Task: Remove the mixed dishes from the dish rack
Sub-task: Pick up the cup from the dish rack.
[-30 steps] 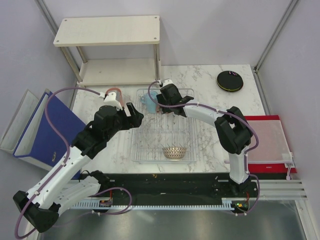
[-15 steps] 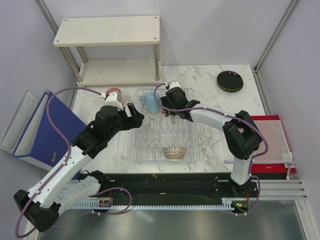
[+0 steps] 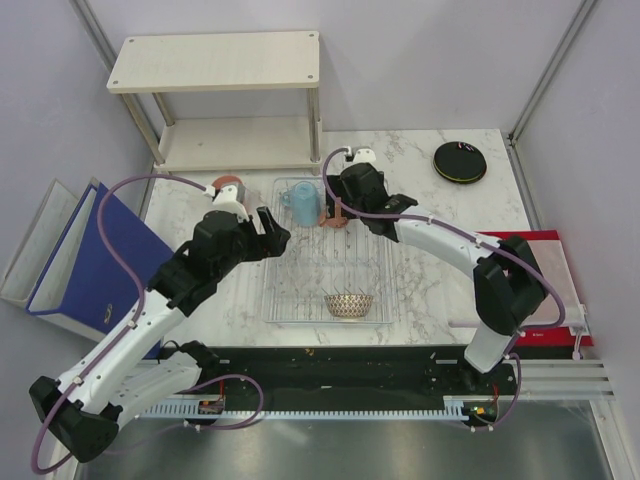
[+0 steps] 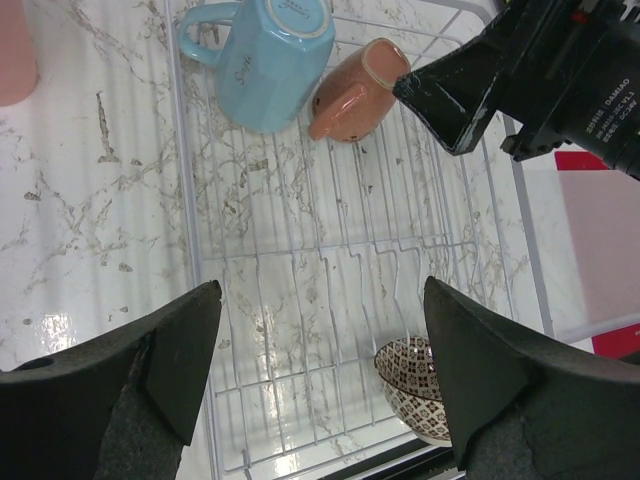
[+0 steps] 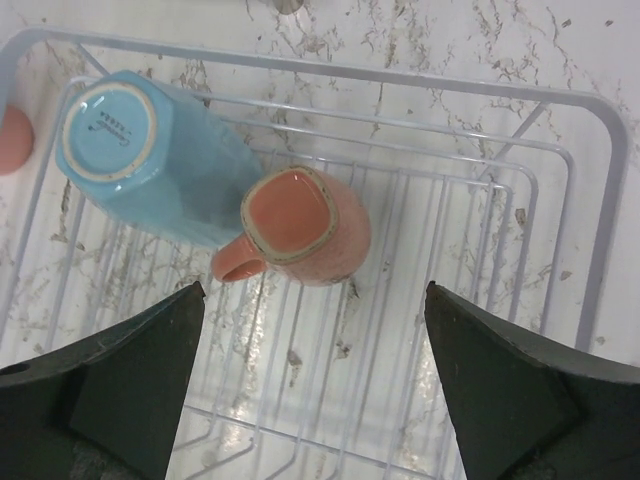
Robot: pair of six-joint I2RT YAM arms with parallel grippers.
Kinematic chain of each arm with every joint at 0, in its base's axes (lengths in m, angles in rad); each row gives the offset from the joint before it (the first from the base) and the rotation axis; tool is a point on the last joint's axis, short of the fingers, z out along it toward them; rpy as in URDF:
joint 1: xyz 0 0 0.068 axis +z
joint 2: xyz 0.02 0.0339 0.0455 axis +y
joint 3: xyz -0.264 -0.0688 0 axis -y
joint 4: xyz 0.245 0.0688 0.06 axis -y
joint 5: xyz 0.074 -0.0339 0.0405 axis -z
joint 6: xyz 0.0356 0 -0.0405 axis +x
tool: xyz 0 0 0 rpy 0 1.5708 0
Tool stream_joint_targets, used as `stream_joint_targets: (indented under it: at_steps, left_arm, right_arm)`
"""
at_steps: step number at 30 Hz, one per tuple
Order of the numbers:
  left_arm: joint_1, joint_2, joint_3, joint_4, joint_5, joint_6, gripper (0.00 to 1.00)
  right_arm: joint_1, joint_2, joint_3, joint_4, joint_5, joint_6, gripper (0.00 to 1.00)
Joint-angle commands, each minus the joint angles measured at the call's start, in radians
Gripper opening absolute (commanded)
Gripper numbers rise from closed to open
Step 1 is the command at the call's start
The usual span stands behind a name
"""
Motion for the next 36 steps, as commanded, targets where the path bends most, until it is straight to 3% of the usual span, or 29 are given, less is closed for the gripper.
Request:
stream_joint_targets:
  at_steps: [1, 11, 23, 29, 31, 35, 36]
  left_arm:
    - [-0.003, -0.002, -0.012, 0.043, -0.003, -0.034, 0.88]
    - [-0.001, -0.031, -0.031, 0.043, -0.01, -0.029, 0.88]
    - [-0.003, -0.017, -0.038, 0.05, -0.013, -0.025, 0.88]
    - [-0.003, -0.004, -0.039, 0.054, -0.007, -0.026, 0.88]
    - [-0.003, -0.002, -0.04, 0.057, -0.006, -0.028, 0.88]
    - [-0.003, -0.005, -0.045, 0.056, -0.007, -0.026, 0.88]
    - [-0.001, -0.005, -0.045, 0.056, -0.007, -0.028, 0.88]
  right_arm:
    - [0.001, 0.062, 0.093, -0.003, -0.012, 0.147, 0.98]
    - [0.007, 0.227, 0.249, -0.017, 0.031, 0.141, 0.98]
    - [-0.008, 0.3, 0.254, -0.022, 0.065, 0.125, 0.96]
    - [-0.018, 0.308, 0.232, -0.013, 0.065, 0.116, 0.78]
    - [-0.021, 0.306, 0.225, 0.0, 0.065, 0.102, 0.62]
    - [-0.022, 0.302, 0.211, 0.003, 0.074, 0.092, 0.43]
    - [-0.021, 0.293, 0.206, 0.003, 0.079, 0.09, 0.3]
